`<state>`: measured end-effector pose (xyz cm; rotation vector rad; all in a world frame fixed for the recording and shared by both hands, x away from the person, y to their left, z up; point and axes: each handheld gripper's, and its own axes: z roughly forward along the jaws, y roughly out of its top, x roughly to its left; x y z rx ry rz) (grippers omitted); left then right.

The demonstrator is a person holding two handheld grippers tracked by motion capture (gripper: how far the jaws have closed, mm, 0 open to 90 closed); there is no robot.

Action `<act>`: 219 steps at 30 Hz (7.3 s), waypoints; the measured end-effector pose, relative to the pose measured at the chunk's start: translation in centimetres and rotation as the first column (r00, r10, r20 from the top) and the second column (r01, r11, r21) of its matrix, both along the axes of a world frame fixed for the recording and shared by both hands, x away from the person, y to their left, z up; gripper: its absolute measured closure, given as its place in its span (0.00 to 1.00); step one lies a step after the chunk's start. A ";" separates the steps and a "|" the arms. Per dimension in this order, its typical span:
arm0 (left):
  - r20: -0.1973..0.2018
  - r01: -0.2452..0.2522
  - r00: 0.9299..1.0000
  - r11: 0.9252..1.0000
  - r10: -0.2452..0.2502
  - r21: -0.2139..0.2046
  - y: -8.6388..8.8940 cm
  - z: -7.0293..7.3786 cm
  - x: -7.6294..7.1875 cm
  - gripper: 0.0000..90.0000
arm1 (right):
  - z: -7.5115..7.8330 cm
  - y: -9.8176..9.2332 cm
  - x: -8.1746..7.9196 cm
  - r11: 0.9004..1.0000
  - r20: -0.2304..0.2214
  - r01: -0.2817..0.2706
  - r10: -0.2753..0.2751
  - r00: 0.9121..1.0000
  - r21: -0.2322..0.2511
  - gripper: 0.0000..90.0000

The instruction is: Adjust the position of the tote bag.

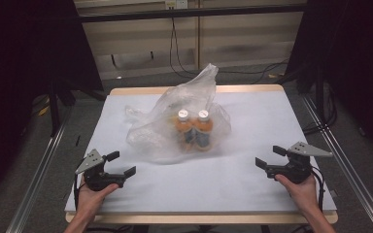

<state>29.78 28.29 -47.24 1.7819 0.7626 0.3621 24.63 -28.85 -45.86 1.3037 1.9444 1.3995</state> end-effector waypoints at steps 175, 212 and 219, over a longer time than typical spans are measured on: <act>0.089 0.386 0.919 0.922 -0.383 -0.017 -13.1 9.6 6.2 0.93 | 11.9 11.7 9.9 0.849 0.120 -0.528 0.528 0.841 -0.030 1.00; -0.323 0.026 0.946 0.999 -0.037 -0.038 -0.5 -0.1 12.6 0.38 | 9.4 13.6 14.1 0.874 -0.040 -0.470 0.469 0.882 -0.123 0.50; -0.327 0.117 0.938 0.993 -0.114 -0.010 -1.7 -0.4 12.6 0.99 | 9.1 13.2 13.8 0.874 -0.046 -0.468 0.466 0.883 -0.128 0.55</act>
